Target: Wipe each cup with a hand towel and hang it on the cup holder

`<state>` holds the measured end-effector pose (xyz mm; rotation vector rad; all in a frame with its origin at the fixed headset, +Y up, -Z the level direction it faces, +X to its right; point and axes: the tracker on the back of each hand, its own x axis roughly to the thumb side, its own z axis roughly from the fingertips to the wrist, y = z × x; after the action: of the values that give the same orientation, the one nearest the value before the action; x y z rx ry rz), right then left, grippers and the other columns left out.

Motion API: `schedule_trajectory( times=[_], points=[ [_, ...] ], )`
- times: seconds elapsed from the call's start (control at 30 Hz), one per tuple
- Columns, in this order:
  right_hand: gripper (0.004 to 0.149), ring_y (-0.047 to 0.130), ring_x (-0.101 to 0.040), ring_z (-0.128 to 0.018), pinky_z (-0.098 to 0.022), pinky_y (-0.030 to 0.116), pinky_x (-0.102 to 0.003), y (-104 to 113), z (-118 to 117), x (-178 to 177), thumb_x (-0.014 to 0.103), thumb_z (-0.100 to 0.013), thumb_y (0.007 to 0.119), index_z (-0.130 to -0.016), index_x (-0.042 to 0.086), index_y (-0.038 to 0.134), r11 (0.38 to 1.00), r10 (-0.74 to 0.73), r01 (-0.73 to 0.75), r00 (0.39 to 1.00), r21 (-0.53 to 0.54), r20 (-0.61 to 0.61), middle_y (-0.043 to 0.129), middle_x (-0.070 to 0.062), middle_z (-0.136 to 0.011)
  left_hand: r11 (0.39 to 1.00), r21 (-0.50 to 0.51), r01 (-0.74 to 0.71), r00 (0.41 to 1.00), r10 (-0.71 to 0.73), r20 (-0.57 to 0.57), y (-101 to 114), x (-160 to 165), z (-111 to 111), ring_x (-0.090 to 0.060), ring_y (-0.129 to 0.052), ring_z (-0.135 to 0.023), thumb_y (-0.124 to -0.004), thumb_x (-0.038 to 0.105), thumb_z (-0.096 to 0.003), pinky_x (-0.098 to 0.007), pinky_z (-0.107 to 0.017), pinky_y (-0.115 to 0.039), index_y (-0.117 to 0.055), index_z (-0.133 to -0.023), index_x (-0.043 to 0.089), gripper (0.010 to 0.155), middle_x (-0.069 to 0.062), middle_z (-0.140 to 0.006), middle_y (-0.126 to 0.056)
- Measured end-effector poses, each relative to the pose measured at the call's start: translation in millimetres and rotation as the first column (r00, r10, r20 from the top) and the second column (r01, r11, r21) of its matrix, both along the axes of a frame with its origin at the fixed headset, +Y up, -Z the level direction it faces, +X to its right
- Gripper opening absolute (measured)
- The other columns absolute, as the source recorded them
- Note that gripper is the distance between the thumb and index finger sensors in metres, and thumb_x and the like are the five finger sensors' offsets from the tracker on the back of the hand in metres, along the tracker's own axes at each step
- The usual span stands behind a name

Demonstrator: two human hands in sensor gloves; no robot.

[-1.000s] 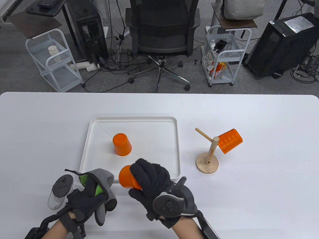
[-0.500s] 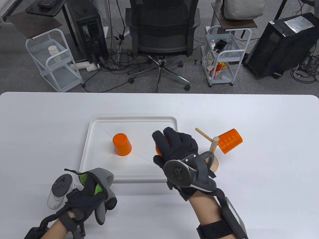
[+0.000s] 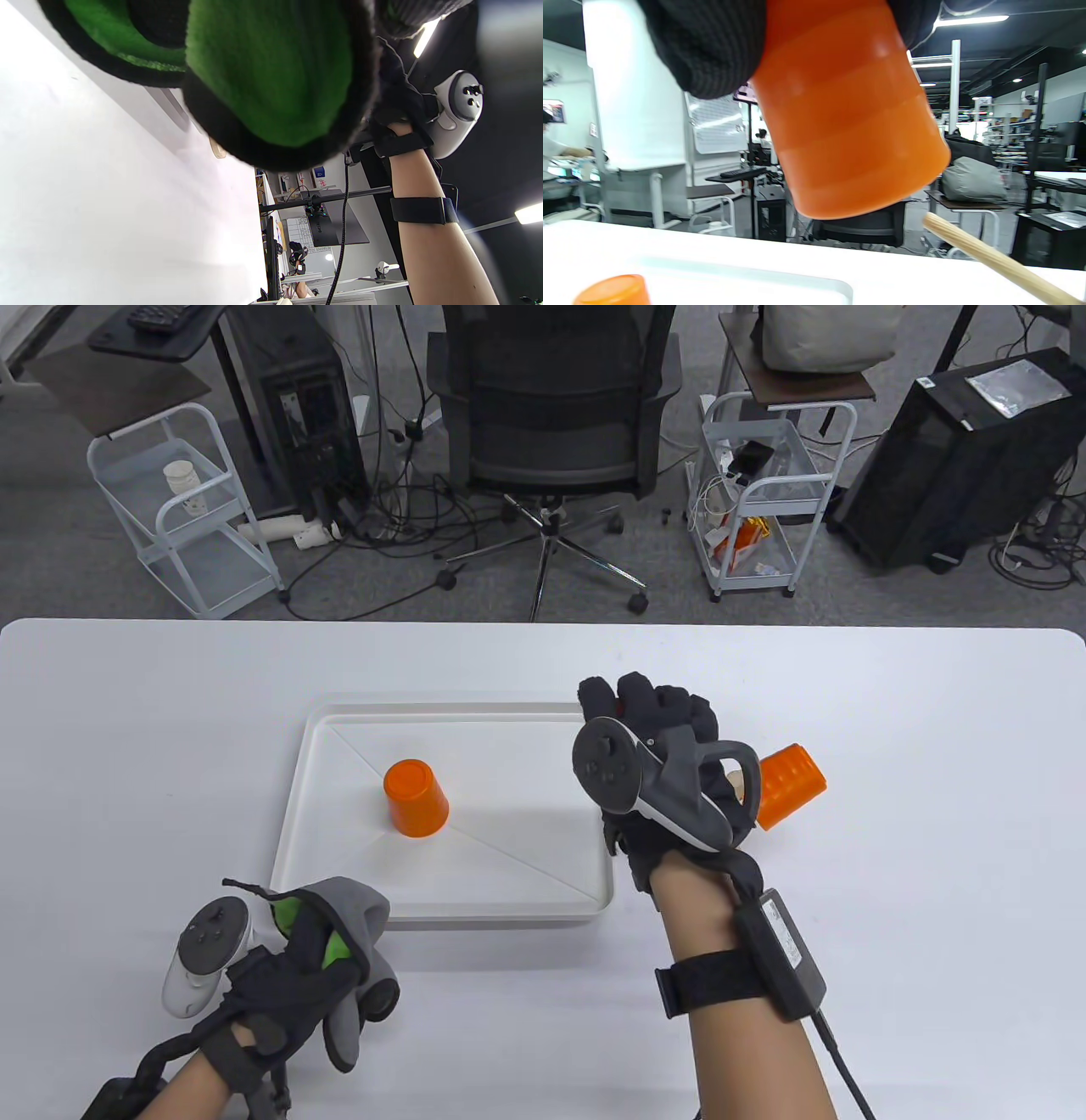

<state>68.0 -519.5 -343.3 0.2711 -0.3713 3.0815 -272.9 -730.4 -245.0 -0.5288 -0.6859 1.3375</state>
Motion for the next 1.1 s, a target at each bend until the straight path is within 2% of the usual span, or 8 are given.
schedule_trajectory(
  times=[0.53,0.8,1.1],
  points=[
    [0.071,0.044,-0.050,-0.102,-0.076,0.032,-0.070,-21.2,-46.7,-5.3,0.042,-0.044,0.081,-0.108,0.024,0.054,0.992,0.091,-0.074,0.980,-0.100,0.176,0.054,-0.018,-0.113,1.000,-0.010,-0.018,1.000,0.018,0.006,0.2,0.4,-0.9,-0.021,-0.087,-0.080,-0.063,0.066,-0.0519,-0.053,-0.070,-0.069,0.003,-0.098,0.049,0.083,-0.003,-0.116,-0.005],
    [0.071,0.043,-0.049,-0.102,-0.076,0.031,-0.070,-32.6,-55.6,0.9,0.042,-0.044,0.080,-0.108,0.025,0.054,0.979,0.151,-0.111,0.958,-0.171,0.243,0.053,-0.018,-0.114,1.000,-0.016,-0.013,1.000,0.013,0.012,-0.8,0.9,-1.2,-0.021,-0.087,-0.080,-0.063,0.066,-0.0520,-0.053,-0.070,-0.069,0.003,-0.098,0.049,0.083,-0.003,-0.117,-0.005],
    [0.071,0.044,-0.049,-0.101,-0.076,0.031,-0.070,-46.0,-59.0,6.7,0.042,-0.044,0.081,-0.108,0.025,0.054,0.965,0.204,-0.148,0.943,-0.216,0.263,0.054,-0.018,-0.113,1.000,-0.019,-0.012,1.000,0.013,0.012,-1.0,1.1,-1.5,-0.021,-0.087,-0.080,-0.063,0.067,-0.0519,-0.053,-0.070,-0.069,0.003,-0.098,0.049,0.083,-0.003,-0.117,-0.005]
  ],
)
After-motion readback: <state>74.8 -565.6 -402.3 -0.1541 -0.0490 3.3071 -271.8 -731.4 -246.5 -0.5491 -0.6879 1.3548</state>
